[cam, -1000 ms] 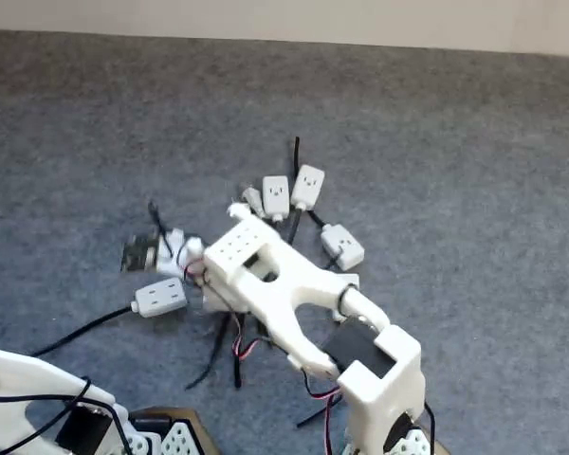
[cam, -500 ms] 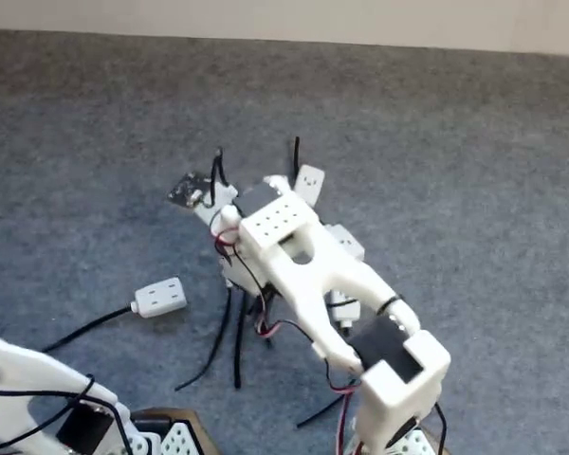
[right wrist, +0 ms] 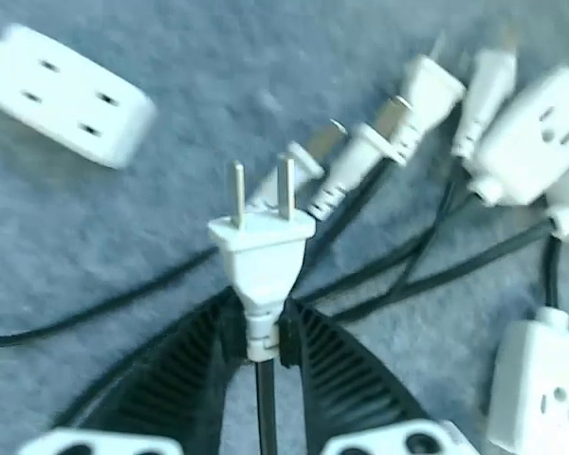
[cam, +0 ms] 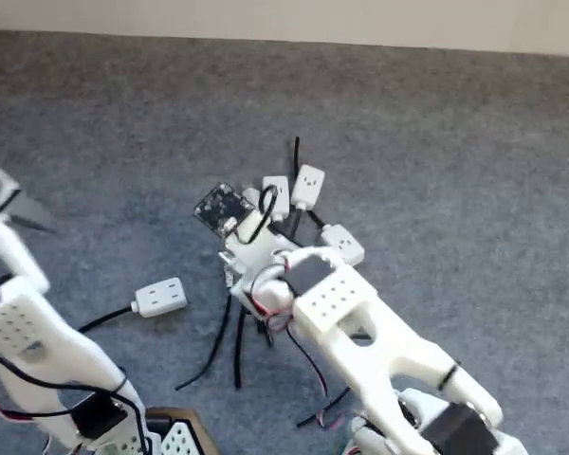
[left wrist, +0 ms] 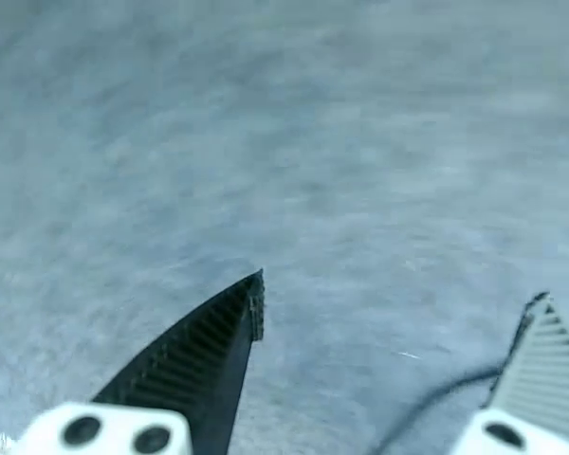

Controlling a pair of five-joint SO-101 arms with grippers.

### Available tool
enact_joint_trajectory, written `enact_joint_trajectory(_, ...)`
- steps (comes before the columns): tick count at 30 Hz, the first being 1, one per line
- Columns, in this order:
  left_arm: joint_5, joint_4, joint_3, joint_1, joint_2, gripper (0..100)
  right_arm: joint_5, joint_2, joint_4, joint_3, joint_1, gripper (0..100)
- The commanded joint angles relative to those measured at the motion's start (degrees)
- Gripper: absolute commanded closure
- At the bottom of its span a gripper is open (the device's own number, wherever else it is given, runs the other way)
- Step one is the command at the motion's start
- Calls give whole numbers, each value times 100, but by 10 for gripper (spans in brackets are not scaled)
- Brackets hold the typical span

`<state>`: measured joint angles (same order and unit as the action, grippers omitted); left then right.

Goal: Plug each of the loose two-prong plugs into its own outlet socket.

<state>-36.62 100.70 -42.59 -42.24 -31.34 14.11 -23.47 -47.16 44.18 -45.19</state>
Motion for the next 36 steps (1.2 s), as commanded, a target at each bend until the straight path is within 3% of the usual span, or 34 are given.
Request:
enact_joint_trajectory(1,-35,62,1692,1200,1991,603,-123,-787,699,602,-462,993)
enact_joint_trajectory(5,-44,18,3468,1947,3662,603,-264,-1156,1024,1112,-585,993)
enact_joint_trajectory(16,809,-2655,7837,2220,7873,602,-571,-1332,1033,1156,-1165,993)
enact_joint_trajectory(29,1459,-2796,9481,3433,9833,571,-1143,-1341,1042,1191,-1341,993)
enact_joint_trajectory(36,1468,-3270,10308,3169,10360,571,-1152,-1393,1007,1200,-1358,993)
